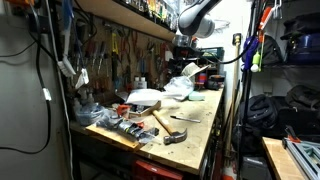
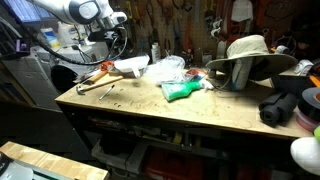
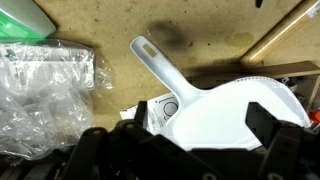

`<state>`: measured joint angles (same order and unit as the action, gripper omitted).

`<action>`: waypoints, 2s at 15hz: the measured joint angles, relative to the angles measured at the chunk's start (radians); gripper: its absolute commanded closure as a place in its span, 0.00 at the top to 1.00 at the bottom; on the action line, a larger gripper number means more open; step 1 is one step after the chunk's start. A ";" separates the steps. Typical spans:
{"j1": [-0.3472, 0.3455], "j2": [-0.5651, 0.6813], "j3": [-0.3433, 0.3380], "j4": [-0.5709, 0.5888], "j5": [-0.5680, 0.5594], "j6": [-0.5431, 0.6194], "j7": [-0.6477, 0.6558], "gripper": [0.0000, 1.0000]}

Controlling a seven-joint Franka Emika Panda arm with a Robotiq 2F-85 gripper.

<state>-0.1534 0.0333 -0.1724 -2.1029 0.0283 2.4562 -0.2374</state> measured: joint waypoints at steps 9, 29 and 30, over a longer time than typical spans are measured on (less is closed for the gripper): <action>0.000 0.110 0.010 0.084 0.017 0.167 0.050 1.00; -0.043 0.472 0.056 0.446 0.165 0.475 0.133 1.00; -0.043 0.472 0.056 0.446 0.165 0.475 0.133 1.00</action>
<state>-0.1961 0.5052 -0.1163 -1.6568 0.1934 2.9314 -0.1043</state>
